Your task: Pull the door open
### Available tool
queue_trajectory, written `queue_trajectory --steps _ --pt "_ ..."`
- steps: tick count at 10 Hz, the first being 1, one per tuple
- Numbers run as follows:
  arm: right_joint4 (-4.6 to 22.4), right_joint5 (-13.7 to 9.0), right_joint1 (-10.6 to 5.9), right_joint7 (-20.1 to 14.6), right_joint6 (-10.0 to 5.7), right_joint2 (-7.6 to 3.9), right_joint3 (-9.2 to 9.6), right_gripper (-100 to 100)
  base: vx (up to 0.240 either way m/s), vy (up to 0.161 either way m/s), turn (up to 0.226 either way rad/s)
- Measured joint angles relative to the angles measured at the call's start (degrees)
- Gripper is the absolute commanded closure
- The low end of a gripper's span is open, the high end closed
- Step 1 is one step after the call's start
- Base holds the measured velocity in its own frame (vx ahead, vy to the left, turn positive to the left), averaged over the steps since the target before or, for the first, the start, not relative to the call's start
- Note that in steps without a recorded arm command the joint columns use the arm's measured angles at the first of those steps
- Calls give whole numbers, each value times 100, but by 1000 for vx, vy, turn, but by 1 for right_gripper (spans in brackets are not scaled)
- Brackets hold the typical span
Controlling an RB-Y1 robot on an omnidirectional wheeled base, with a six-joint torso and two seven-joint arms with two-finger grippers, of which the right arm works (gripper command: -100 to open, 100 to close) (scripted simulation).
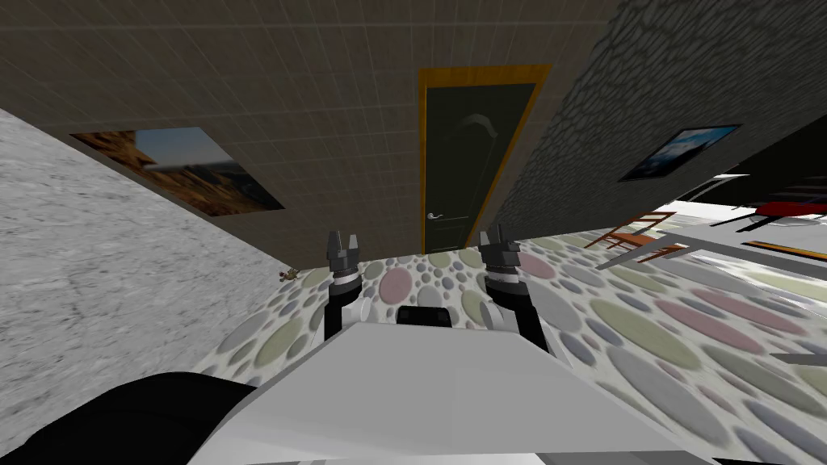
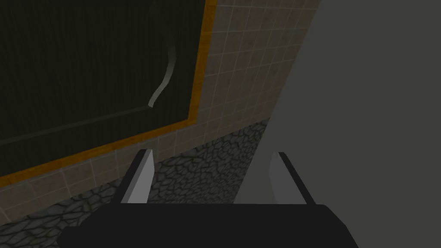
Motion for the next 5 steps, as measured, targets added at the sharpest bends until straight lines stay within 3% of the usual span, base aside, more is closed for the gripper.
queue_trajectory --steps 5 --pt "700 100 -236 -152 -198 -181 -73 -100 179 41 -8"
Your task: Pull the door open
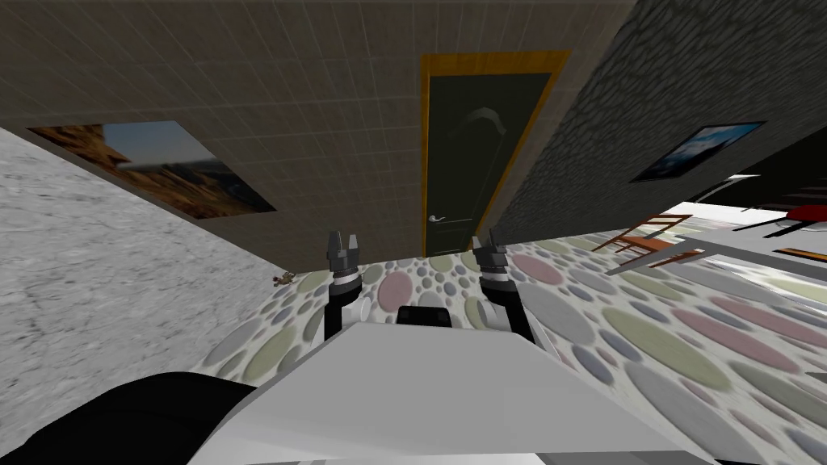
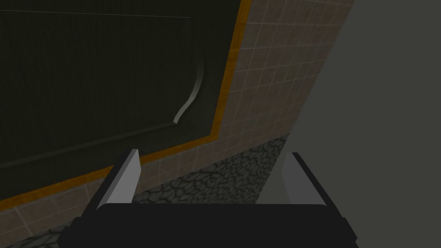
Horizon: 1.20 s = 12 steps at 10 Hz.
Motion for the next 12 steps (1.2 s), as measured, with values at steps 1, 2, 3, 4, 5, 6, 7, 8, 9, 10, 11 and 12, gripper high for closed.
queue_trajectory --steps 1,2,3,4,5,6,7,8,9,10,11,12 --pt "132 27 -34 -40 -37 -48 -9 -100 151 20 4" --pt "281 46 -69 -82 -86 -93 -28 -100 102 12 0" --pt "418 66 -143 -114 -108 -125 -48 -100 83 19 4" --pt "515 90 -183 -141 -115 -154 -52 -100 85 20 0" --pt "656 105 -250 -174 -137 -192 -78 -100 92 5 0" --pt "806 128 -308 -205 -173 -221 -92 -100 103 12 5" --pt "959 147 -337 -236 -237 -255 -106 -100 106 27 2" --pt "1130 165 -386 -271 -308 -293 -128 -100 101 26 0" --pt "1280 186 -470 -308 -330 -331 -151 -100 103 27 4" --pt "1409 207 -503 -348 -357 -372 -166 -100 104 31 2" --pt "1562 233 -544 -381 -406 -403 -174 -100 90 20 1" --pt "1719 264 -598 -409 -451 -428 -180 -100 83 22 4"
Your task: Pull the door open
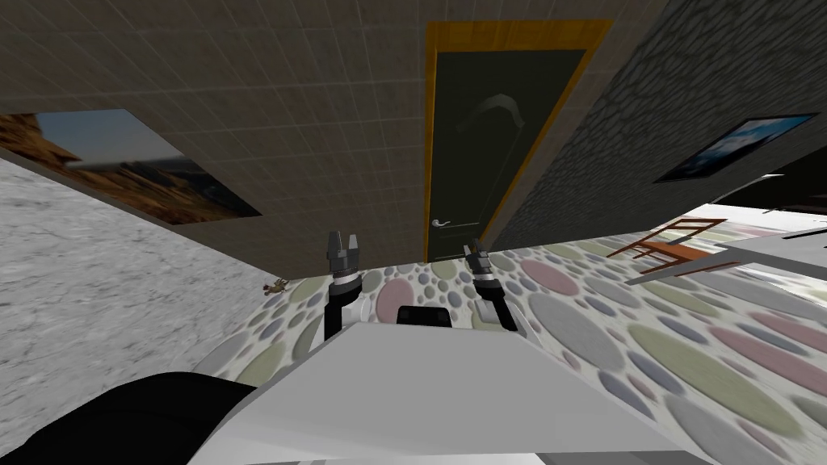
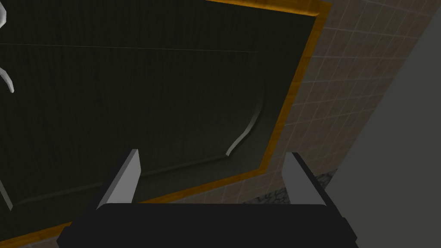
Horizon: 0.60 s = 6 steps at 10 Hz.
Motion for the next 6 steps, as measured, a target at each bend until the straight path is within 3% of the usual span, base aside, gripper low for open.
queue_trajectory --steps 6 --pt "972 130 -338 -260 -255 -271 -130 -100 106 22 3"
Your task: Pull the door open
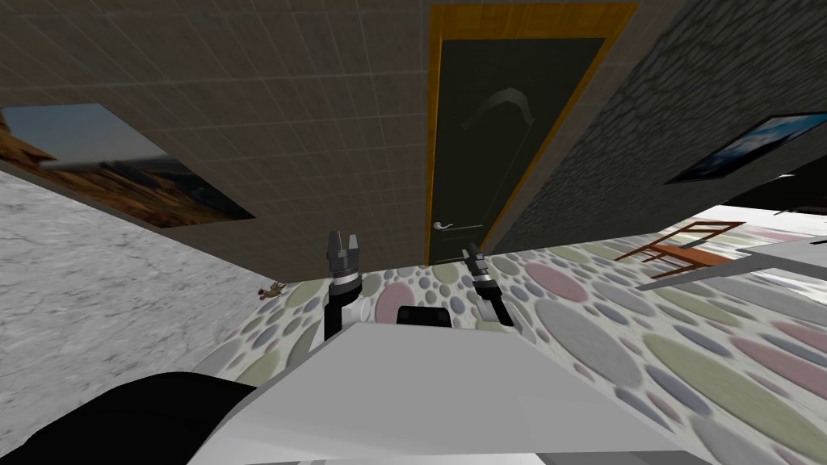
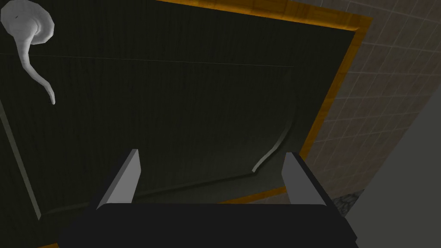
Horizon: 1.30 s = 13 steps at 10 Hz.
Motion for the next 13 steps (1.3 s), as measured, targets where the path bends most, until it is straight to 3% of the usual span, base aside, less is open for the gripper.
queue_trajectory --steps 13 --pt "2069 318 -706 -458 -568 -430 -204 -100 90 23 2"
